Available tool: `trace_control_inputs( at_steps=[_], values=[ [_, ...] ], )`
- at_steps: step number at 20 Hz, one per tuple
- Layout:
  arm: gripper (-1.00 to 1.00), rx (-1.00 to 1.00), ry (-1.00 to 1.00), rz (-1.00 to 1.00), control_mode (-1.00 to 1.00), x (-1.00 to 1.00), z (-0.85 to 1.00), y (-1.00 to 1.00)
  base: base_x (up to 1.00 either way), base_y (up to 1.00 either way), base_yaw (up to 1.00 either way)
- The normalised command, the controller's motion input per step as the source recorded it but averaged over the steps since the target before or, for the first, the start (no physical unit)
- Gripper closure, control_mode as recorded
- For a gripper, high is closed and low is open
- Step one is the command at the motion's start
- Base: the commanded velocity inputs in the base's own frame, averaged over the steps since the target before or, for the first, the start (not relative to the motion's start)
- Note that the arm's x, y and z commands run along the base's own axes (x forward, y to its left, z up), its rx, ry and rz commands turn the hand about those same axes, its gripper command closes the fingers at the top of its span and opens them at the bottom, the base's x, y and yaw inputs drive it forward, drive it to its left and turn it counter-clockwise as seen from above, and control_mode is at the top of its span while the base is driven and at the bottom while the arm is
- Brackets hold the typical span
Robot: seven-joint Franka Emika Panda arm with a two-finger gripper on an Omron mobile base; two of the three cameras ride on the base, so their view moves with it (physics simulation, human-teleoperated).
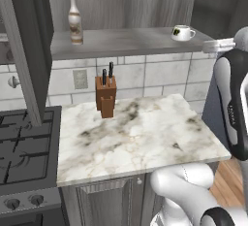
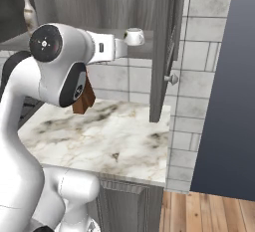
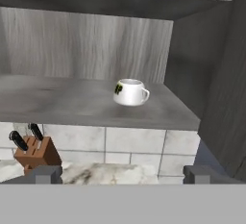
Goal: Open the cabinet directly in front. Then move the liquor and the mug to the dining counter with the jar on it.
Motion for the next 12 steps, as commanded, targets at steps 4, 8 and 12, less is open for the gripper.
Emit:
trace_control_inputs(
  at_steps=[4,8,12],
  values=[
    [-1.0,0.0,0.01,0.0,-1.0,0.41,0.0,0.0,0.0,0.0,0.0],
    [-1.0,0.0,0.0,0.0,-1.0,0.41,0.0,0.0,0.0,0.0,0.0],
    [-1.0,0.0,0.01,0.0,-1.0,0.43,0.0,0.0,0.0,0.0,0.0]
  ],
)
